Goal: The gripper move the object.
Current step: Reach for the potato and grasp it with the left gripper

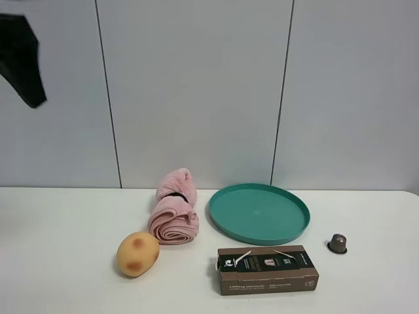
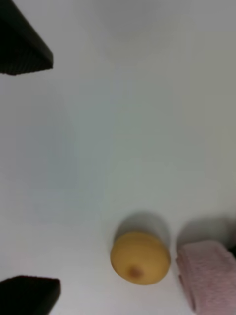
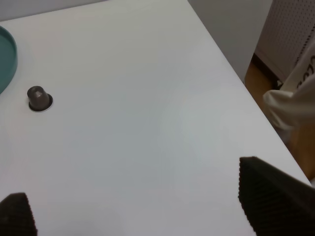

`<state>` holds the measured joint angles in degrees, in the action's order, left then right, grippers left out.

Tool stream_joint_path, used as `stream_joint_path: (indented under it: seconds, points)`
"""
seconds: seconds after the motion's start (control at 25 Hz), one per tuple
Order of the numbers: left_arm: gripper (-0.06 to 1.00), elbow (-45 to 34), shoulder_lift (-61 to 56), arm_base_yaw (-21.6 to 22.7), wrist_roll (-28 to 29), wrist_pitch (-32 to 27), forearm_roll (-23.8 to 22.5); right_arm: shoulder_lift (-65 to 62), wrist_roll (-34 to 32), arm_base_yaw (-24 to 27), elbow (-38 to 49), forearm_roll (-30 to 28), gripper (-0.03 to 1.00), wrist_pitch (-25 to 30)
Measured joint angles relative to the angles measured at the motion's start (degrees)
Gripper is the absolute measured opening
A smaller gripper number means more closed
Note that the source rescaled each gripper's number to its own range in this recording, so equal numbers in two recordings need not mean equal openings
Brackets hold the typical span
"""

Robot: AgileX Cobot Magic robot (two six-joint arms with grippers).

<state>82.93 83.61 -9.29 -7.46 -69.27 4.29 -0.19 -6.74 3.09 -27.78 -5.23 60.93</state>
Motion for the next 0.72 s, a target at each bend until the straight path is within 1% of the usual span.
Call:
stream_joint_path:
  seconds: [0.16, 0.36, 0.52, 0.72]
  points:
    - [1.00, 2.4, 9.7, -5.9, 2.3, 0.1, -1.0, 0.0, 0.0, 0.0, 0.0, 0.0, 1.00, 0.0]
    - [1.00, 2.4, 18.2, -11.8, 3.8, 0.3, -1.1, 0.0, 0.0, 0.0, 0.0, 0.0, 1.00, 0.0]
    - [1.00, 2.4, 23.4, -15.0, 4.3, 2.7, -0.9, 0.0, 0.0, 0.0, 0.0, 0.0, 1.00, 0.0]
    - [1.00, 2.4, 27.1, -17.4, 5.2, 6.1, -0.9, 0.0, 0.0, 0.0, 0.0, 0.0, 1.00, 0.0]
